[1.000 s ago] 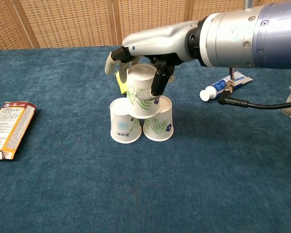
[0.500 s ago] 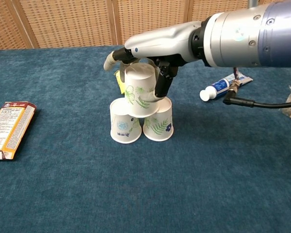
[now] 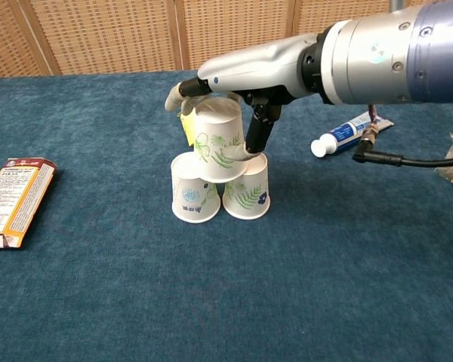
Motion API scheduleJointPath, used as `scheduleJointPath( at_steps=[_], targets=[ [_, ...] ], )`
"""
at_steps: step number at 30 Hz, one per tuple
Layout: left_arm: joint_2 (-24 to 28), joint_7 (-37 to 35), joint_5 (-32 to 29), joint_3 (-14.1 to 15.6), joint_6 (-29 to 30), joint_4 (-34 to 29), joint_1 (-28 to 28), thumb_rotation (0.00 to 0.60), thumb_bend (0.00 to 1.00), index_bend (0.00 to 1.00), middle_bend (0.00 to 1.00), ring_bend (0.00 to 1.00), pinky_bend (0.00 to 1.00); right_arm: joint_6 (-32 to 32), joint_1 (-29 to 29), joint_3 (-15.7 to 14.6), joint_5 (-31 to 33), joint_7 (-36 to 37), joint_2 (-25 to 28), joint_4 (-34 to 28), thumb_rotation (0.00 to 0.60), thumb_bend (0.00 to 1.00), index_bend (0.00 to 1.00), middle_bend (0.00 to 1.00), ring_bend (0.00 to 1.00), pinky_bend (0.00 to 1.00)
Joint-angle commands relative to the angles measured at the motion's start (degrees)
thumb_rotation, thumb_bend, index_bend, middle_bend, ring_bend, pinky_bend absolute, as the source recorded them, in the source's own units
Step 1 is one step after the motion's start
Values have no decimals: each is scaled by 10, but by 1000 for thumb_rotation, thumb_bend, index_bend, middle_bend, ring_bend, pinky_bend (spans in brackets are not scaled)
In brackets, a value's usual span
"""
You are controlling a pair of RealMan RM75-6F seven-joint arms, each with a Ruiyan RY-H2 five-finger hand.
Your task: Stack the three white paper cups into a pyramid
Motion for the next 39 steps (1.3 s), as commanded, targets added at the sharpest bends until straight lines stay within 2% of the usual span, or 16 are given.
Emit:
scheduleJointPath(
  at_steps=[1, 7, 15, 25, 39],
  targets=[
    [0, -1, 0, 0, 0, 0, 0, 600, 490, 0, 0, 0, 133, 1, 0, 0, -1, 1, 1, -1, 600, 446, 0, 97, 45, 252],
    [0, -2, 2, 0, 3, 1, 1, 600, 490, 0, 0, 0, 134, 3, 0, 1, -2, 5, 5, -3, 590, 446, 0, 55, 6, 226],
    [1, -1, 2, 0, 5, 1, 2, 600, 490, 0, 0, 0, 133, 7, -2, 3, -4, 10, 9, -5, 533, 448, 0, 5, 0, 208],
    [1, 0, 1, 0, 8, 1, 4, 600, 491, 0, 0, 0, 134, 14, -5, 5, 0, 14, 12, 0, 536, 450, 0, 0, 0, 139],
    [5, -1, 1, -1, 8, -4, 3, 600, 490, 0, 0, 0, 134, 22, -39, -7, -2, 40, 59, 2, 540, 508, 0, 0, 0, 134]
  ],
)
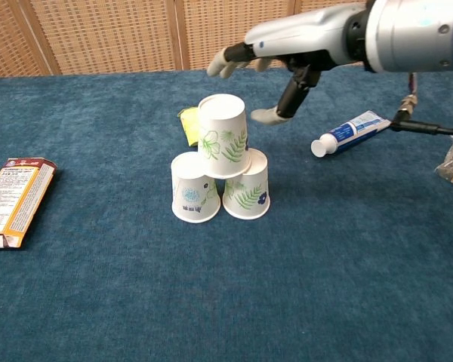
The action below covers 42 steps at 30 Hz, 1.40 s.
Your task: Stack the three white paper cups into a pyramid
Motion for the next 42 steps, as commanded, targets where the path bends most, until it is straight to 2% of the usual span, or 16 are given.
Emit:
scheduleJointPath(
  at_steps=[1, 6, 13, 23, 32, 42],
  targets=[
    [1, 1, 1, 0, 0, -2, 0, 600, 490, 0, 0, 0, 134, 0, -10, -7, -3, 5, 13, -3, 540, 512, 0, 0, 0, 133],
    [1, 3, 3, -1, -1, -6, -2, 600, 490, 0, 0, 0, 134, 2, -24, -17, -11, 8, 36, -10, 549, 524, 0, 0, 0, 133],
    [2, 7, 5, -2, 0, -11, -3, 600, 490, 0, 0, 0, 134, 11, -52, -27, -19, 23, 61, -11, 600, 540, 0, 0, 0, 133],
    [4, 6, 6, -3, 11, -9, 2, 600, 490, 0, 0, 0, 132, 79, -117, -28, -55, 57, 67, 5, 600, 526, 0, 8, 0, 136],
    [3, 3, 5, -1, 23, -6, 11, 600, 491, 0, 0, 0, 123, 131, -188, -27, -134, 131, 66, 47, 600, 529, 0, 83, 0, 208],
    [2, -1, -4, 0, 37, -5, 25, 600, 490, 0, 0, 0, 117, 180, -265, -30, -221, 226, 56, 107, 600, 525, 0, 117, 0, 221]
  ],
)
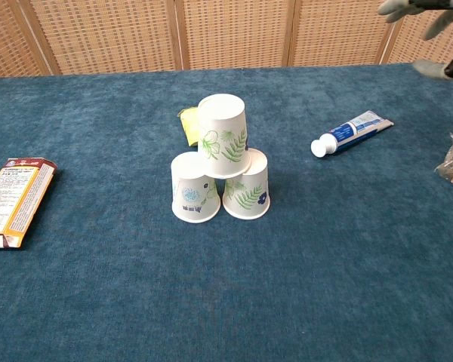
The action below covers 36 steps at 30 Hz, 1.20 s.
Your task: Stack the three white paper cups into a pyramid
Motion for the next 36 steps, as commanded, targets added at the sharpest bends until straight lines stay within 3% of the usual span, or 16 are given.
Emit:
scheduleJointPath(
  at_steps=[1, 9, 21, 36],
  targets=[
    [0, -3, -6, 0, 2, 1, 4, 600, 490, 0, 0, 0, 115, 26, -29, -2, -32, 34, -10, 29, 600, 525, 0, 120, 1, 221],
    [7, -8, -17, 6, 18, 1, 24, 600, 490, 0, 0, 0, 98, 103, -108, -15, -81, 79, -37, 105, 600, 508, 0, 140, 16, 220],
    [-8, 5, -36, 10, 20, 13, 47, 600, 490, 0, 0, 0, 76, 149, -206, -26, -83, 110, -25, 122, 600, 498, 0, 138, 16, 214],
    [-4, 33, -38, 11, 23, -6, 62, 600, 490, 0, 0, 0, 59, 142, -244, -8, -104, 132, -26, 138, 600, 481, 0, 134, 15, 199]
  ],
)
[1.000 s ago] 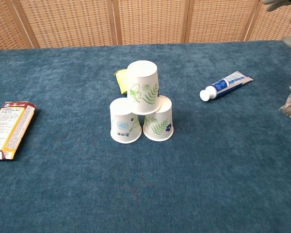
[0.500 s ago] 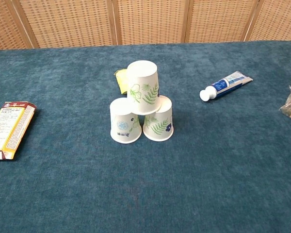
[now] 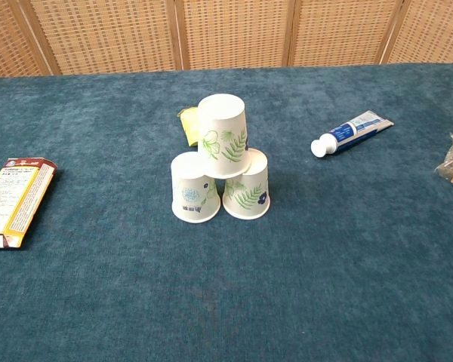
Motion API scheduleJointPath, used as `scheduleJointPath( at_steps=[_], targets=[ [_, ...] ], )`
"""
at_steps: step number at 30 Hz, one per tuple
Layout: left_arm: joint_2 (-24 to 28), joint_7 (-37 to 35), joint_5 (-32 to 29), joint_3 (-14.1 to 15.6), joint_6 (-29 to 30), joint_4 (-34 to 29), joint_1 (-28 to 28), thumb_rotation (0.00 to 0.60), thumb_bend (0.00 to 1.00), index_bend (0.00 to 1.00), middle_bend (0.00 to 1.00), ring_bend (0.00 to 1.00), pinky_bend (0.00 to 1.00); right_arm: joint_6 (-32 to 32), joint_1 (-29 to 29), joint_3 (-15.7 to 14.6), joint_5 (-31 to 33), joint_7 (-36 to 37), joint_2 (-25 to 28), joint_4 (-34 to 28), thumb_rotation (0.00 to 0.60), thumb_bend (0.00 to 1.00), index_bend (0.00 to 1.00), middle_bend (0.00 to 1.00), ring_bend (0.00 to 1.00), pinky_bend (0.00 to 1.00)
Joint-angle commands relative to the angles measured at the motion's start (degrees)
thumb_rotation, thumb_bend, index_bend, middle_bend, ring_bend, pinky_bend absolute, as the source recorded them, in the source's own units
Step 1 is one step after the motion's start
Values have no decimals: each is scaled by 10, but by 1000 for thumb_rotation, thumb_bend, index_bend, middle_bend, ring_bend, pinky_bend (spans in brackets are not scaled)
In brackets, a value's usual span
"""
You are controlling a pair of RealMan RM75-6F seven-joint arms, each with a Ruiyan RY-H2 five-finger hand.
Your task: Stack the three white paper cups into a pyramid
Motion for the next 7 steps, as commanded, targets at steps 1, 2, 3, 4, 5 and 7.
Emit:
scheduleJointPath(
  at_steps=[1, 2, 3, 4, 5, 7],
  targets=[
    [0, 2, 1, 0, 0, -1, 2, 600, 490, 0, 0, 0, 58, -4, -2, 4, -3, 1, -1, 2, 600, 481, 0, 134, 15, 199],
    [0, 2, 1, 0, 0, -1, 2, 600, 490, 0, 0, 0, 58, -5, -3, 6, -4, 1, -2, 2, 600, 481, 0, 134, 15, 199],
    [0, 1, 1, 0, -1, -1, 2, 600, 491, 0, 0, 0, 58, -6, -4, 8, -6, 0, -2, 2, 600, 480, 0, 134, 15, 199],
    [0, 1, 0, 0, -2, -1, 2, 600, 491, 0, 0, 0, 58, -6, -4, 9, -7, 0, -2, 1, 600, 481, 0, 135, 15, 199],
    [0, 2, 0, 0, -3, -1, 2, 600, 490, 0, 0, 0, 58, -6, -5, 11, -8, -1, -2, 1, 600, 481, 0, 135, 15, 199],
    [0, 1, 0, -1, -5, -2, 1, 600, 490, 0, 0, 0, 57, -7, -7, 14, -10, -4, -3, 1, 600, 480, 0, 135, 14, 199]
  ],
)
